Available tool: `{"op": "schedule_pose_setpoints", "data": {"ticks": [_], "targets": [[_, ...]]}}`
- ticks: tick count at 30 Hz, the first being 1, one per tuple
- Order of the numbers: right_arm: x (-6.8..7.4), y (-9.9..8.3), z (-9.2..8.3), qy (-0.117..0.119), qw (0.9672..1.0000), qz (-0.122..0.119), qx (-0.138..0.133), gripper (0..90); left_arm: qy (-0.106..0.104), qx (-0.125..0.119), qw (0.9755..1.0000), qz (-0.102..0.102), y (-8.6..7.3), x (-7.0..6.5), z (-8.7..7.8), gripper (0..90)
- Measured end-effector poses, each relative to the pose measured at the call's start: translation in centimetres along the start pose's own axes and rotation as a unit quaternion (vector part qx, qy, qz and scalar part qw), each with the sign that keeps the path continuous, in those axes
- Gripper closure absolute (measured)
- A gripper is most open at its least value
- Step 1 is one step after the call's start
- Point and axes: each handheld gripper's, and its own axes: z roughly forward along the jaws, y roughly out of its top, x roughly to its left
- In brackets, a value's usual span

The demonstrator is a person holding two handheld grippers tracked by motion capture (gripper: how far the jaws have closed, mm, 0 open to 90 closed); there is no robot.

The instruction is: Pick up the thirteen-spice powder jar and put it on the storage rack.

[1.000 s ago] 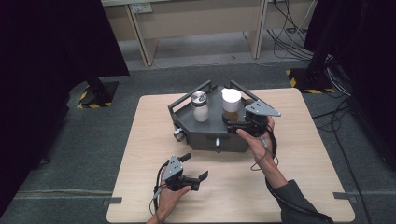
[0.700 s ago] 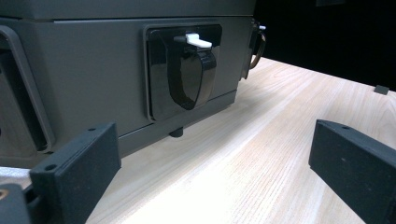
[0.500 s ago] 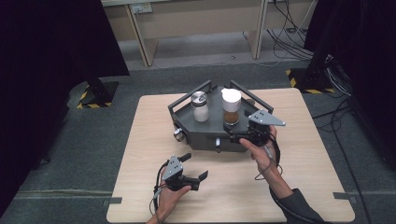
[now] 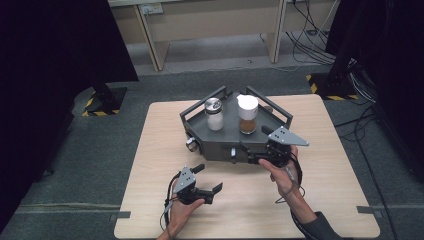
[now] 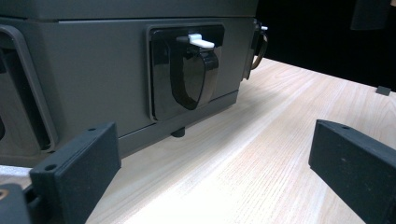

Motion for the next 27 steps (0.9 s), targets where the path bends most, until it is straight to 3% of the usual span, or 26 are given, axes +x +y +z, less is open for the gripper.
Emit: {"op": "schedule_pose_setpoints", "data": {"ticks": [27], "targets": [[0.6,-3.5,-2.6,0.023,0.9995,-0.003,0.021,4.0,0.001,0.000,1.0000,0.000,0.0,0.0,0.0,1.7]]}}
